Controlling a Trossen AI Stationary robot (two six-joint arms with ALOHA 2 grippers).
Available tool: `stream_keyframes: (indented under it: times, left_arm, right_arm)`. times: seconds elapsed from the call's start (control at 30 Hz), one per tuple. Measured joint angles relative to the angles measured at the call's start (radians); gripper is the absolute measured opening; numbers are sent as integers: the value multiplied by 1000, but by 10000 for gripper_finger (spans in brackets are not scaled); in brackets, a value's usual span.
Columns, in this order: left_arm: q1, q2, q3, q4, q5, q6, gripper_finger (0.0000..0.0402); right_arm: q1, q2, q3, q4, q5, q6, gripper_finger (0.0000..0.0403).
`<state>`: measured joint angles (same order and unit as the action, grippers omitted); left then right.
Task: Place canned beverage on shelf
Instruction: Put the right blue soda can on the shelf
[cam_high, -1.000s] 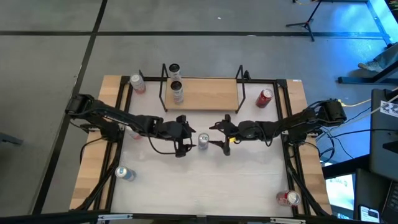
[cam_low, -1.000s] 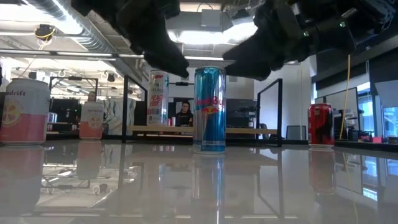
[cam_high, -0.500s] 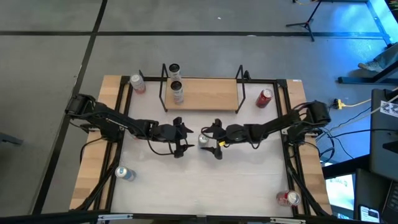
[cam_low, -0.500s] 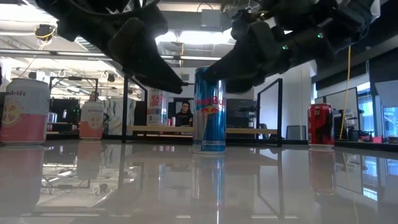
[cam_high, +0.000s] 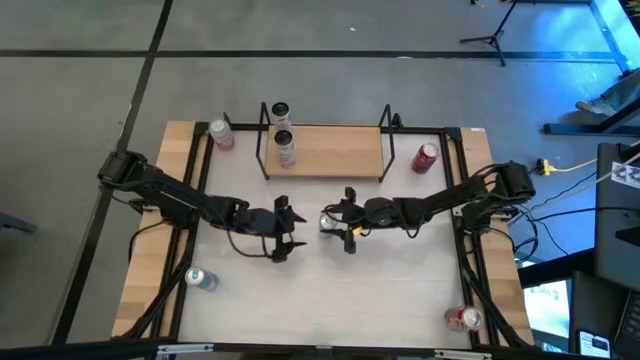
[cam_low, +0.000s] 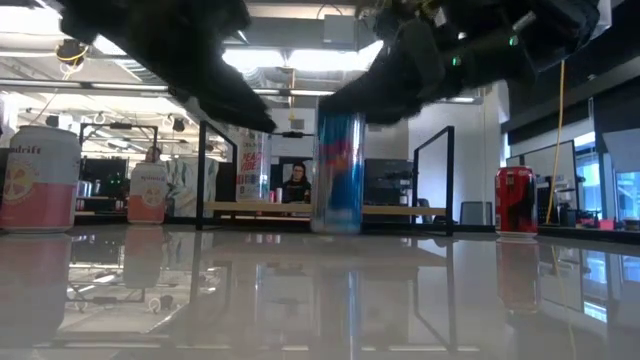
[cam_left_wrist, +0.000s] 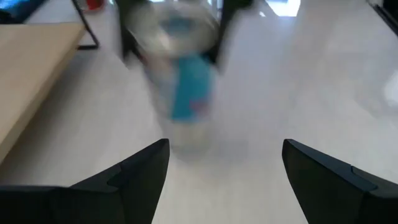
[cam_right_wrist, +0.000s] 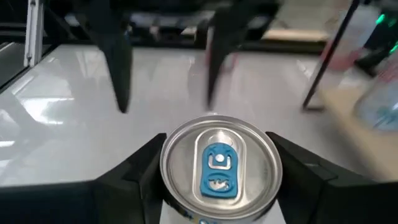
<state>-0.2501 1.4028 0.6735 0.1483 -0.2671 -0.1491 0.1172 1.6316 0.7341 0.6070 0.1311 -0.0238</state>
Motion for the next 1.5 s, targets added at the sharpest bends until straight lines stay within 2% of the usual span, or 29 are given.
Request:
stream_keyframes:
  times: [0.1,0.23,0.37,0.47,0.7,0.87,1.17,1.5]
  left_arm:
    - [-49,-30,0,-62,15,-4,302]
    - [-100,-41,-3,-102,10,-15,302]
    - [-123,-41,-58,-64,-7,-60,302]
    - [-136,-41,-136,44,-8,-114,302]
    - [-170,-40,-294,313,-13,-159,302]
    - [-170,-40,-308,340,-42,-152,302]
    - [-170,-40,-308,342,-90,-136,302]
    - [-170,-40,-308,364,-95,-128,302]
  right_arm:
    - [-33,-68,31,-53,17,-32,220]
    - [-106,-109,135,-210,22,-79,220]
    - [-197,-96,294,-385,7,-143,220]
    - [-273,-67,392,-461,-11,-194,220]
    - [-463,10,487,-395,-206,-227,220]
    - [-572,92,491,-292,-315,-207,220]
    - [-637,271,629,-296,-379,-179,220]
    - [-635,361,688,-288,-376,-181,227]
